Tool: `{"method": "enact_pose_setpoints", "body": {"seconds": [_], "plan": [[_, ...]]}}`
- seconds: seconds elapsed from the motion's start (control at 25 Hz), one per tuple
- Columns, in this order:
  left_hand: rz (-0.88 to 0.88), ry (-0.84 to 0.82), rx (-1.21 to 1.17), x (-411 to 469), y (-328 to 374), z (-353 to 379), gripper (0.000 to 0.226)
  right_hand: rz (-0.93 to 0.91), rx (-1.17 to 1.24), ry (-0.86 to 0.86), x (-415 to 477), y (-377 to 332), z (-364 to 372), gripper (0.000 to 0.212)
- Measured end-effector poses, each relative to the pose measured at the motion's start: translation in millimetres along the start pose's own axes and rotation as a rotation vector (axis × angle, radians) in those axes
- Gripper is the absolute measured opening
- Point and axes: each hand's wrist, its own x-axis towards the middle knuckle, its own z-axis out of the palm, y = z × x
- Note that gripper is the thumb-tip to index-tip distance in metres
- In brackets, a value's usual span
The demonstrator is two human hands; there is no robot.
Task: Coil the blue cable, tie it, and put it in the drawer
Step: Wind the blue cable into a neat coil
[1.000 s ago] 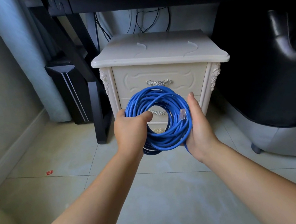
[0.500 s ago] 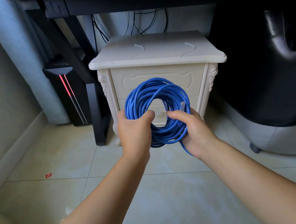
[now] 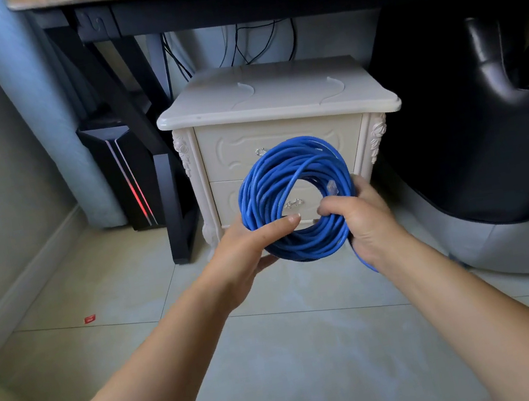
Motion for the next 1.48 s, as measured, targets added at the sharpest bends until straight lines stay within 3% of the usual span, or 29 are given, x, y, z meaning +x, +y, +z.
{"method": "enact_pose_setpoints", "body": {"seconds": [0.16, 0.28, 0.4, 0.48, 0.56, 0.76, 0.92, 1.04, 1.16, 1.32, 1.4, 1.48], "plan": [[0.052, -0.048, 0.084, 2.5, 12.6, -21.5, 0.108, -0.191, -0.283, -0.038, -5.2, -19.3, -5.2, 0.052], [0.198, -0.012, 0.375, 1.5, 25.3, -22.0, 0.123, -0.384, -0.758, -0.072, -9.9, -20.2, -4.0, 0.062], [0.365, -0.004, 0.922, 5.2, 19.3, -11.0, 0.119, -0.454, -1.047, -0.235, -17.1, -14.0, 5.0, 0.073], [0.407, 0.026, 1.055, 9.4, 13.6, -6.9, 0.114, -0.505, -1.076, -0.299, -22.6, -13.6, 10.7, 0.073], [0.37, 0.057, 1.029, 10.2, 13.2, -7.2, 0.103, -0.554, -1.095, -0.295, -24.7, -13.6, 10.8, 0.07], [0.328, 0.161, 0.819, 7.1, 13.2, -6.4, 0.051, -0.554, -1.009, -0.287, -29.4, -15.7, 10.1, 0.079], [0.244, 0.263, 0.628, 9.7, 12.0, -13.1, 0.043, -0.404, -1.008, -0.214, -23.0, -18.1, 4.7, 0.082], [0.15, 0.347, 0.335, 14.0, 11.1, -23.2, 0.039, -0.278, -0.691, -0.219, -21.0, -17.7, -2.4, 0.066], [0.107, 0.299, 0.164, 15.1, 11.8, -24.6, 0.038, -0.205, -0.542, -0.21, -19.0, -14.2, -3.4, 0.074], [0.097, 0.267, 0.324, 12.2, 8.8, -15.8, 0.041, -0.247, -0.757, -0.2, -15.1, -19.3, -4.5, 0.096], [0.123, 0.233, 0.547, 9.2, 6.7, -8.1, 0.042, -0.354, -0.956, -0.274, -13.5, -25.3, -4.7, 0.092], [0.115, 0.181, 0.62, 7.8, 3.7, -2.9, 0.043, -0.371, -1.047, -0.394, -11.9, -26.6, -2.9, 0.08]]}}
